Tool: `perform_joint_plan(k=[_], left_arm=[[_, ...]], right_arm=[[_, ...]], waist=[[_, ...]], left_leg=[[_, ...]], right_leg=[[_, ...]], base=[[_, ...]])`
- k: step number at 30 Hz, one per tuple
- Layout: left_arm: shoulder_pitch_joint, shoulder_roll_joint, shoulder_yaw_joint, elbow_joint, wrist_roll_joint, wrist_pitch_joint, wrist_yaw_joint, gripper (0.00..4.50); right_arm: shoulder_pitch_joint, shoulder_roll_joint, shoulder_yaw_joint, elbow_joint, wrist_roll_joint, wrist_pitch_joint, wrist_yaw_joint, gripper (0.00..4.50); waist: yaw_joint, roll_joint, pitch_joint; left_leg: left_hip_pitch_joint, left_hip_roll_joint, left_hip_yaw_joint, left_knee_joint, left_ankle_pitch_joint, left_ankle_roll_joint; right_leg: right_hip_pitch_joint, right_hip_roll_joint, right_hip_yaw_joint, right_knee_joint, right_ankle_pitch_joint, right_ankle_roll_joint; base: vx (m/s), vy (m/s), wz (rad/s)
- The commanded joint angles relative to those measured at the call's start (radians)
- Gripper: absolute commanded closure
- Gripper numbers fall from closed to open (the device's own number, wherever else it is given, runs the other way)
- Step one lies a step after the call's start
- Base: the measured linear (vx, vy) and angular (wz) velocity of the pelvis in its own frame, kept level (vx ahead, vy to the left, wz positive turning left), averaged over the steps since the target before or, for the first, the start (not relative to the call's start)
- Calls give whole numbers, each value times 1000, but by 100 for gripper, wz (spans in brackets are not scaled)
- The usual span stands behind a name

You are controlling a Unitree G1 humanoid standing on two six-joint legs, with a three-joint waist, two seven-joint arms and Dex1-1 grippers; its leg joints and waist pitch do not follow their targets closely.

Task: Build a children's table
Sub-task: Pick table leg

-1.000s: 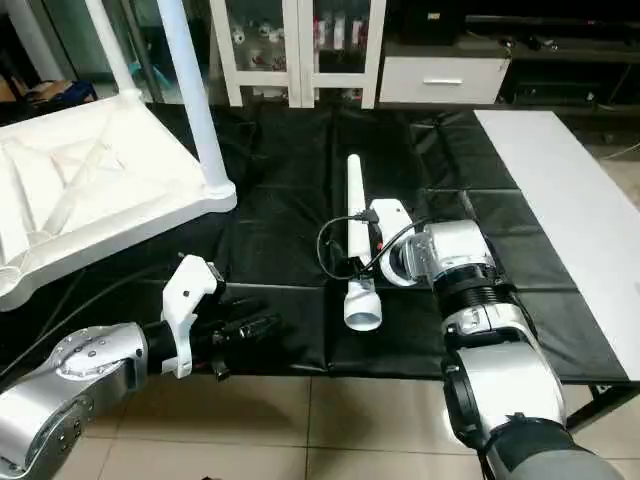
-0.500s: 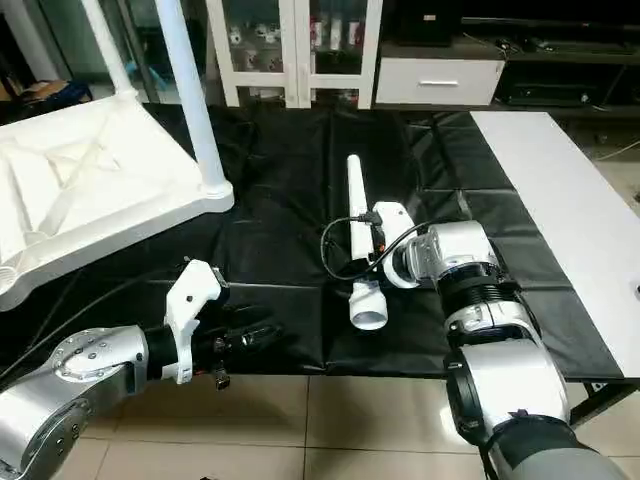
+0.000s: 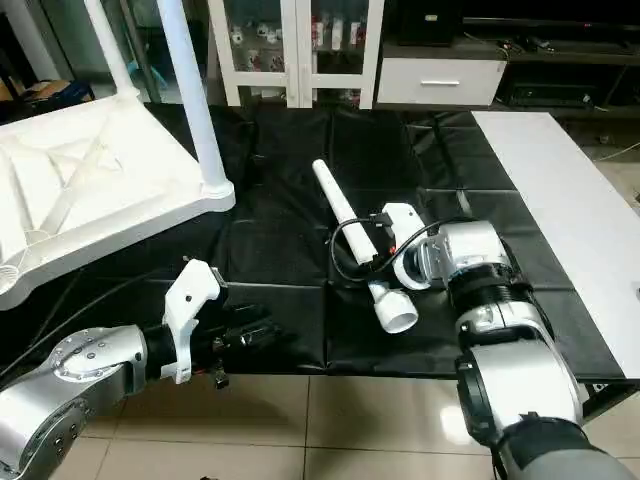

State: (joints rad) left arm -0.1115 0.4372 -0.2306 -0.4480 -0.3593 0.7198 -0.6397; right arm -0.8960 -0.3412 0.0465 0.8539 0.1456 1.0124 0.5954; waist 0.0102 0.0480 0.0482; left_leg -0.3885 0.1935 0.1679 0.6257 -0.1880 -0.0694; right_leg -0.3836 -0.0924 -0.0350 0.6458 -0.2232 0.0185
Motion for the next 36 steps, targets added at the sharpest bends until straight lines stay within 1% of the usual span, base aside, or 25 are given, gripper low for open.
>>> perform_joint_plan(k=[1,2,3,4,7,8,11,12,14,15,16,17,18,20,21,22,23,24,26,28,29,30,31,32,36], left_arm=[[-10,2,21,-19,-7,8,8,284],[-10,-1,28,-21,-12,12,12,284],[-9,-1,32,-24,-17,14,13,284],[-13,-15,53,-29,-37,18,19,284],[-21,-32,73,-29,-62,22,23,284],[-33,-54,96,-26,-84,25,35,266],[-67,-116,162,-12,-139,46,83,235],[-94,-168,217,5,-185,64,131,223],[-123,-212,268,16,-238,81,166,214],[-123,-212,268,16,-238,81,166,200],[-134,-221,278,17,-257,83,170,200],[-150,-237,289,21,-276,86,179,192],[-171,-254,301,32,-290,88,194,176],[-236,-301,336,62,-323,100,244,168],[-250,-309,342,66,-330,104,252,150],[-262,-317,350,67,-336,115,259,141],[-271,-321,355,72,-334,121,269,141],[-287,-326,363,83,-333,130,287,123],[-307,-341,387,103,-352,127,315,115],[-338,-367,430,124,-399,124,358,101],[-338,-367,430,124,-399,124,358,93],[-358,-388,463,128,-455,135,381,77],[-358,-388,463,128,-455,135,381,69],[-371,-404,486,125,-501,145,393,64],[-371,-413,497,108,-543,156,389,63]], right_arm=[[12,-11,9,-20,-7,-1,6,260],[24,-22,4,-48,0,-3,12,262],[30,-28,3,-64,3,0,17,263],[48,-40,-21,-123,24,2,23,263],[62,-47,-32,-168,36,11,27,264],[80,-48,-46,-212,49,0,30,264],[115,-42,-95,-299,82,-39,31,264],[143,-29,-144,-364,112,-111,30,264],[196,-8,-199,-482,178,-206,79,264],[196,-8,-199,-482,178,-206,79,264],[220,1,-213,-539,212,-216,110,264],[251,6,-213,-612,246,-208,148,264],[285,10,-206,-686,283,-208,198,264],[349,21,-183,-838,379,-154,297,264],[361,22,-174,-869,397,-140,310,265],[373,24,-169,-894,416,-135,316,265],[381,25,-163,-912,429,-128,322,265],[395,23,-148,-942,452,-123,335,265],[408,20,-132,-969,469,-121,347,265],[418,22,-122,-994,479,-119,353,265],[418,22,-122,-994,479,-119,353,265],[422,24,-122,-1010,484,-111,355,265],[422,24,-122,-1010,484,-111,355,265],[423,23,-121,-1017,490,-105,355,265],[424,17,-114,-1018,496,-103,353,265]], waist=[[3,-10,-60],[4,-12,-59],[5,-10,-60],[8,-10,-60],[11,-12,-60],[12,-8,-61],[14,-10,-61],[18,-13,-61],[23,-15,-62],[23,-15,-63],[20,-14,-63],[20,-14,-63],[26,-12,-62],[29,-11,-65],[29,-11,-65],[30,-12,-65],[29,-13,-63],[28,-12,-61],[27,-16,-60],[29,-14,-59],[29,-14,-60],[28,-16,-59],[29,-15,-61],[30,-17,-60],[32,-16,-62]], left_leg=[[16,16,5,-78,-206,-14],[16,16,5,-78,-200,-12],[16,17,5,-78,-196,-13],[17,17,5,-77,-192,-13],[16,16,6,-77,-182,-9],[17,16,5,-77,-182,-8],[18,17,7,-77,-184,-8],[18,16,10,-76,-190,-4],[17,16,8,-75,-181,5],[16,15,6,-76,-175,16],[14,14,4,-77,-164,23],[14,14,4,-77,-164,23],[17,17,6,-76,-157,35],[18,17,5,-75,-146,49],[15,17,1,-77,-135,53],[15,18,0,-78,-135,53],[14,18,0,-79,-137,50],[15,18,0,-80,-157,38],[14,16,1,-81,-161,30],[15,16,1,-81,-160,19],[17,15,1,-80,-161,14],[14,15,0,-81,-159,16],[14,15,0,-79,-155,14],[14,15,0,-79,-145,17],[13,15,1,-78,-109,27]], right_leg=[[30,-22,23,-80,-138,-254],[31,-22,23,-81,-138,-254],[31,-22,23,-80,-134,-255],[32,-22,23,-80,-123,-253],[32,-21,24,-80,-110,-255],[33,-21,24,-79,-110,-256],[34,-21,26,-81,-99,-258],[33,-23,28,-82,-103,-253],[35,-23,28,-85,-99,-246],[36,-21,26,-82,-97,-242],[37,-19,24,-82,-98,-239],[37,-19,24,-82,-98,-239],[37,-18,28,-86,-75,-228],[38,-15,27,-83,-41,-229],[41,-18,25,-81,-30,-235],[40,-19,25,-82,-34,-237],[40,-20,25,-82,-44,-239],[38,-21,26,-87,-89,-236],[38,-21,26,-90,-117,-224],[37,-21,27,-93,-130,-222],[35,-21,27,-92,-129,-223],[37,-22,27,-92,-130,-219],[38,-23,26,-89,-128,-219],[38,-22,27,-91,-118,-218],[38,-22,25,-88,-90,-215]], base=[[0,0,0],[0,0,0],[0,0,0],[0,0,0],[0,0,0],[0,0,0],[0,0,0],[0,0,0],[0,0,0],[0,0,0],[0,0,0],[0,0,0],[0,0,0],[0,0,0],[0,0,0],[0,0,0],[0,0,0],[0,0,0],[0,0,0],[0,0,0],[0,0,0],[0,0,0],[0,0,0],[0,0,0],[0,0,0]])
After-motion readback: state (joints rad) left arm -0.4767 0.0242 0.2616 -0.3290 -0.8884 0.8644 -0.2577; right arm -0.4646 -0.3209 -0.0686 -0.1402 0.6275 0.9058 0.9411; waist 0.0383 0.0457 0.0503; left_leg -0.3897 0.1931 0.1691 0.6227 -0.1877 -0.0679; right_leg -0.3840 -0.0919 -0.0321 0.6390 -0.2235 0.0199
